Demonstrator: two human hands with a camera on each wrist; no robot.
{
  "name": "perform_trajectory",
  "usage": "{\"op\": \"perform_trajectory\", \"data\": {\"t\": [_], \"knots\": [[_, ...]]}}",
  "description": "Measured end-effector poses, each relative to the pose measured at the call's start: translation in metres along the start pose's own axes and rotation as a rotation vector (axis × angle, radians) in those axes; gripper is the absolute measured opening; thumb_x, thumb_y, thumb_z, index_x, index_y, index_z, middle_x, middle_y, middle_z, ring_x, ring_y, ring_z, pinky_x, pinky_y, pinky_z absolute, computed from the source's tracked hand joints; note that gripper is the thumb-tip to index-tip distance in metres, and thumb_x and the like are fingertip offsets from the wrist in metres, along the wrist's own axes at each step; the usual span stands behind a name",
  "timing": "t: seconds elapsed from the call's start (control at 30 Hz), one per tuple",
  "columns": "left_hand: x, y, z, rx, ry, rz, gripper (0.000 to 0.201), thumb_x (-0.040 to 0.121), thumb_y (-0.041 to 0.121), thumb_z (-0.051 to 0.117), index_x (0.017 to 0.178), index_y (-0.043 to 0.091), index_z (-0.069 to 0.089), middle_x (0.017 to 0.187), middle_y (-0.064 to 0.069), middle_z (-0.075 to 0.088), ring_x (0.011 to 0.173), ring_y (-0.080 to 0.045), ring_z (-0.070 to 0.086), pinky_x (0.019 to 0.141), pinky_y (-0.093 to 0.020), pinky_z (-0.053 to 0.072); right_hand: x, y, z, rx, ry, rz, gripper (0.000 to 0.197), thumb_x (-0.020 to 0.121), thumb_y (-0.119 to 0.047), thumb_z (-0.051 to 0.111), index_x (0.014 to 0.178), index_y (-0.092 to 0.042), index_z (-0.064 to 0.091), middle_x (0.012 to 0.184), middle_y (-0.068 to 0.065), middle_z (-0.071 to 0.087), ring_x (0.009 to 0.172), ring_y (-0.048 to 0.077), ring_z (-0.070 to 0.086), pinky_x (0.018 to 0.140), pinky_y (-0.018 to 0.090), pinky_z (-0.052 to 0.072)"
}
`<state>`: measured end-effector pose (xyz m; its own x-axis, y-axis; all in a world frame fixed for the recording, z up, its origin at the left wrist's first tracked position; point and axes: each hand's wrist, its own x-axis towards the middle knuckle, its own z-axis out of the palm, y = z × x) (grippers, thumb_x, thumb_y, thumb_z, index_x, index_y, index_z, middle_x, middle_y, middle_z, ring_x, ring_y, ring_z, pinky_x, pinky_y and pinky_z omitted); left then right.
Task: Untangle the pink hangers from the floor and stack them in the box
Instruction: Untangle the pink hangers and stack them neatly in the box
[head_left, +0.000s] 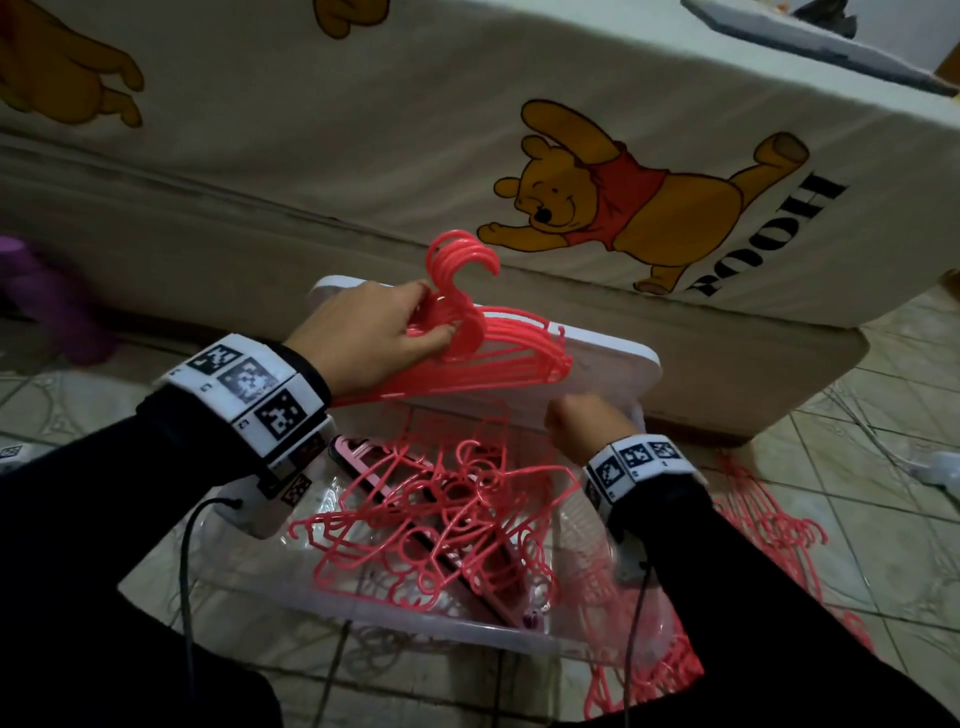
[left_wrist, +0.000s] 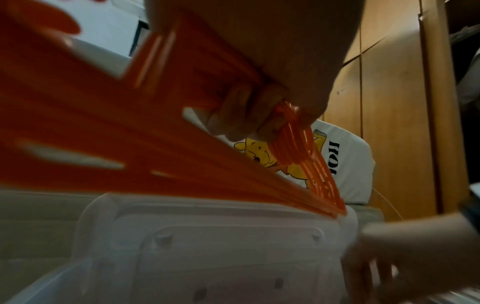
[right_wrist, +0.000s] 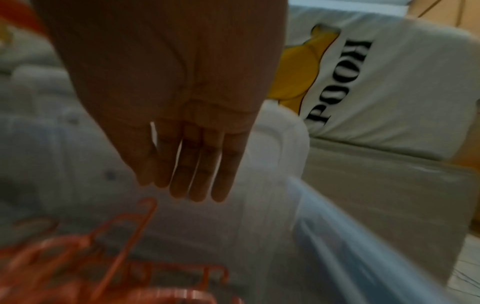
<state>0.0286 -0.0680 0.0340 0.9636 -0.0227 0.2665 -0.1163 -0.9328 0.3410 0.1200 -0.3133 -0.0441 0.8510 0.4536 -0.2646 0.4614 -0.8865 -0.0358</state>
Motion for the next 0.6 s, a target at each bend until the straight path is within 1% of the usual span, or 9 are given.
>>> {"op": "perform_trajectory", "data": {"t": [0.07,0.17,0.23,0.3,0.37,0.4,0.47,0.5,0.6], "knots": [[0.000,0.000,0.001,-0.033,0.014,-0.010,0.033,0.085,0.061,0.044,0.077,0.029,0.045,0.069,0.005,0.049,0.077,-0.027,0.057,0.070,-0.038,0.045,0.005,-0.003,0.027,-0.024,-0.142,-0.043,0.027,0.089,-0.012,0.048,0.111,-0.011,0.064,0.110,0.017,0.066,0.103,0.032,0.063,0.082,0.036,0.048],[-0.001,0.003,0.001,-0.065,-0.003,-0.035,0.035,0.078,0.066,0.040,0.068,0.033,0.039,0.063,0.015,0.045,0.071,-0.020,0.051,0.068,-0.035,0.044,0.008,-0.012,0.060,-0.053,-0.261,-0.107,0.035,0.090,-0.014,0.048,0.124,-0.008,0.053,0.122,0.018,0.060,0.113,0.033,0.059,0.092,0.041,0.047],[-0.001,0.005,0.001,-0.068,-0.016,-0.046,0.035,0.076,0.067,0.041,0.074,0.032,0.044,0.064,0.018,0.044,0.072,-0.016,0.050,0.070,-0.034,0.045,0.010,-0.018,0.074,-0.055,-0.274,-0.124,0.038,0.089,-0.014,0.049,0.127,-0.008,0.049,0.127,0.017,0.057,0.115,0.033,0.057,0.094,0.044,0.047],[-0.001,0.004,0.000,-0.076,-0.029,-0.051,0.042,0.075,0.067,0.044,0.088,0.029,0.056,0.069,0.017,0.048,0.076,-0.015,0.053,0.074,-0.034,0.048,0.013,-0.021,0.081,-0.018,-0.268,-0.116,0.039,0.089,-0.019,0.049,0.128,-0.013,0.046,0.127,0.013,0.058,0.112,0.033,0.059,0.093,0.046,0.048],[-0.001,0.003,0.001,-0.085,-0.030,-0.038,0.052,0.075,0.067,0.049,0.103,0.025,0.063,0.074,0.015,0.052,0.082,-0.015,0.058,0.076,-0.033,0.048,0.014,-0.024,0.087,0.005,-0.279,-0.130,0.037,0.090,-0.027,0.048,0.126,-0.016,0.047,0.123,0.012,0.061,0.108,0.032,0.062,0.090,0.043,0.049],[-0.001,0.003,0.001,-0.096,-0.026,-0.038,0.055,0.074,0.068,0.051,0.106,0.025,0.063,0.075,0.015,0.052,0.083,-0.014,0.058,0.076,-0.033,0.048,0.014,-0.026,0.088,-0.013,-0.296,-0.142,0.034,0.090,-0.028,0.050,0.122,-0.017,0.050,0.120,0.011,0.063,0.106,0.031,0.063,0.086,0.039,0.050],[-0.001,0.002,0.000,-0.146,-0.024,-0.070,0.063,0.068,0.075,0.051,0.106,0.026,0.064,0.077,0.014,0.055,0.083,-0.012,0.058,0.077,-0.031,0.048,0.013,-0.028,0.090,-0.054,-0.314,-0.175,0.030,0.091,-0.029,0.050,0.118,-0.017,0.055,0.116,0.013,0.065,0.103,0.031,0.064,0.080,0.034,0.046],[-0.001,0.002,0.000,-0.179,-0.025,-0.088,0.067,0.065,0.077,0.050,0.106,0.026,0.064,0.080,0.012,0.058,0.084,-0.012,0.059,0.079,-0.032,0.049,0.013,-0.029,0.091,-0.061,-0.315,-0.200,0.032,0.092,-0.031,0.046,0.120,-0.017,0.053,0.115,0.015,0.064,0.103,0.033,0.063,0.078,0.033,0.044],[-0.002,0.003,-0.001,-0.248,-0.025,-0.132,0.063,0.066,0.075,0.054,0.104,0.025,0.065,0.089,0.005,0.065,0.086,-0.013,0.061,0.082,-0.034,0.051,0.009,-0.032,0.087,-0.118,-0.321,-0.253,0.034,0.095,-0.036,0.041,0.125,-0.023,0.049,0.114,0.018,0.063,0.104,0.035,0.062,0.081,0.035,0.045]]}}
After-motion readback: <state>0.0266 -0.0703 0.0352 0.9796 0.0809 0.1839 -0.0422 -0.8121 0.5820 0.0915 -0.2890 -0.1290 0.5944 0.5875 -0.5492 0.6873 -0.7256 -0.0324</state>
